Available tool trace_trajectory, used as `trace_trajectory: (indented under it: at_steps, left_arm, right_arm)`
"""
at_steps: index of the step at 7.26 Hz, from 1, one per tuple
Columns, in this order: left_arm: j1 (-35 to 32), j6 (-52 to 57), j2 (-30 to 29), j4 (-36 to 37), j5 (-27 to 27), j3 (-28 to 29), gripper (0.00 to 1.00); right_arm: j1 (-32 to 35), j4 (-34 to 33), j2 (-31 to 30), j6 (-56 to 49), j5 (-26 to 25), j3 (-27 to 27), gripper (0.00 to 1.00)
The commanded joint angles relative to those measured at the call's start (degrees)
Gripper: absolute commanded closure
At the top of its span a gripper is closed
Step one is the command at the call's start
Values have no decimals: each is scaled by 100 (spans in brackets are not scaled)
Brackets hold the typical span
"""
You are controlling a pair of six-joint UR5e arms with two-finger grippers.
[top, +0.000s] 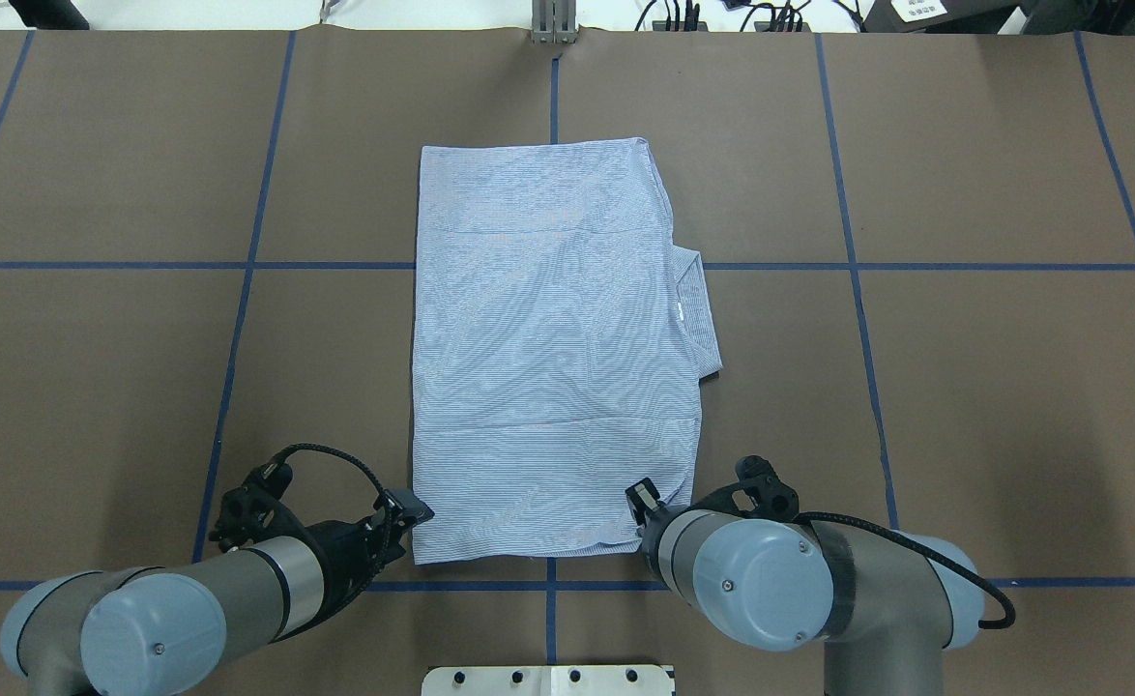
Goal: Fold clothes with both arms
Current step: 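Lower the left gripper to the near shirt edge and grasp both near corners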
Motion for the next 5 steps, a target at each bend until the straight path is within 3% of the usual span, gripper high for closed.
trace_trajectory:
  at_steps: [1,3,4,5]
  left_arm:
    - [143,-58,-104,68,2,154,39]
    - [160,-67,-208,68,2,243,39]
    - [160,-67,-227,77,2,243,45]
    - [152,-85,-218,77,11,243,58]
  right_arm:
    - [-2,0,-6,0,0,3,100]
    - [7,0,-15,0,0,3,100]
    - [7,0,-15,0,0,3,100]
    - [7,0,-32,0,0,3,100]
